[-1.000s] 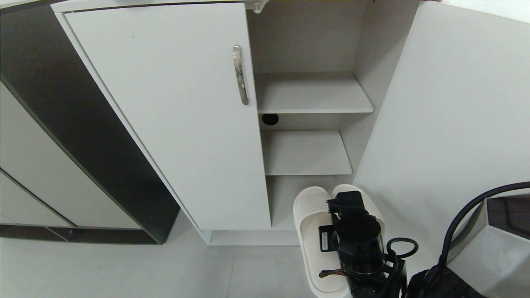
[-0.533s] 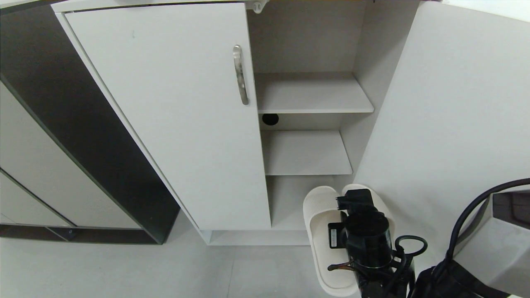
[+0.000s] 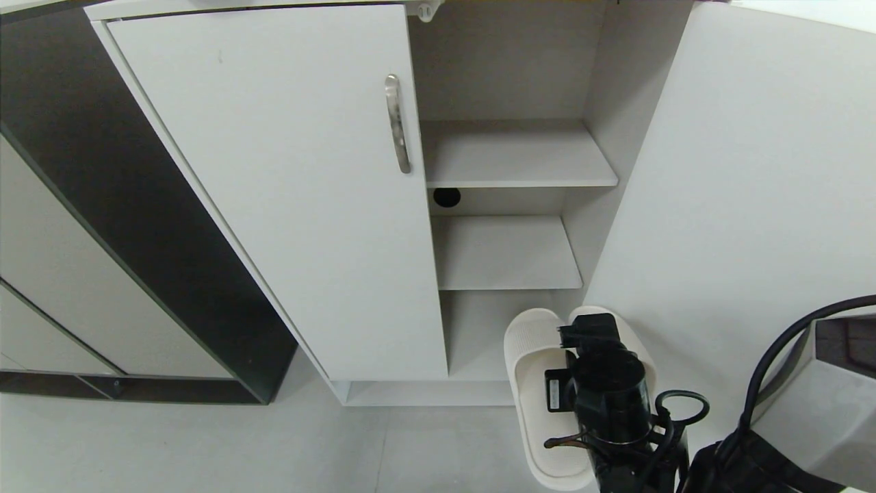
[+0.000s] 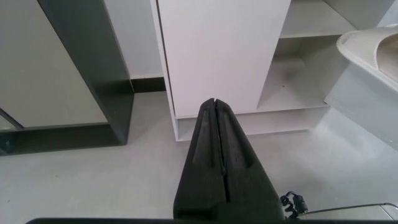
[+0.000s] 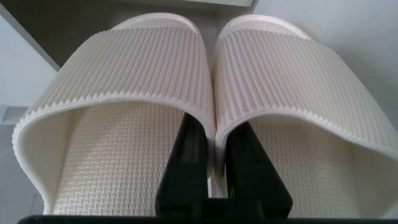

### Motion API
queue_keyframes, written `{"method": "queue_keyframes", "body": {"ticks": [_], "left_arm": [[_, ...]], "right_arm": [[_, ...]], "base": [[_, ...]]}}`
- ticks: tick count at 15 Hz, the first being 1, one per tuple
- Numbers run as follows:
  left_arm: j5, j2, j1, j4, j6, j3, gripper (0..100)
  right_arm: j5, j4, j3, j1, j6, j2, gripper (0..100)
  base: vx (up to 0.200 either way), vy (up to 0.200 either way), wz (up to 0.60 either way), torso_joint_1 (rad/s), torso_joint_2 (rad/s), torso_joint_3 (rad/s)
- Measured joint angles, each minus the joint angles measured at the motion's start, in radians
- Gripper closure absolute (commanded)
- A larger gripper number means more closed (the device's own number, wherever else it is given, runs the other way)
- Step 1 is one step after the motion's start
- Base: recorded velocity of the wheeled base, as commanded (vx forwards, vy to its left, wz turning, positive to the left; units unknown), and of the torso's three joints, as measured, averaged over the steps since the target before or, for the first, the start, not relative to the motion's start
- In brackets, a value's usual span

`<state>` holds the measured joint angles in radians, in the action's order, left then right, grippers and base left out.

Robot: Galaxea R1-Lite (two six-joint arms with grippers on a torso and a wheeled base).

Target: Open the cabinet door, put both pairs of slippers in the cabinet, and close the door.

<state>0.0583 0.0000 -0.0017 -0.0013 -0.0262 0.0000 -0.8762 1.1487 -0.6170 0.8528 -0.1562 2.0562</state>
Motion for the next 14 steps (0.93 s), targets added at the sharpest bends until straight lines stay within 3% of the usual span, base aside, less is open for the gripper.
{"method": "queue_keyframes", "body": {"ticks": [4, 11, 14], "left_arm": [[0.000, 0.000, 0.000, 0.000, 0.000, 0.000, 100], [0.000, 0.000, 0.000, 0.000, -0.004, 0.000, 100], [0.000, 0.000, 0.000, 0.000, -0.004, 0.000, 100]], "right_arm": [[0.012, -0.003, -0.049, 0.010, 0.003, -0.002, 100], [0.070, -0.078, -0.383, -0.015, 0.007, 0.146, 100], [0.090, -0.087, -0.445, -0.043, 0.008, 0.206, 100]], "base": [[0.000, 0.000, 0.00, 0.000, 0.00, 0.000], [0.000, 0.000, 0.00, 0.000, 0.00, 0.000], [0.200, 0.000, 0.00, -0.004, 0.00, 0.002]]}}
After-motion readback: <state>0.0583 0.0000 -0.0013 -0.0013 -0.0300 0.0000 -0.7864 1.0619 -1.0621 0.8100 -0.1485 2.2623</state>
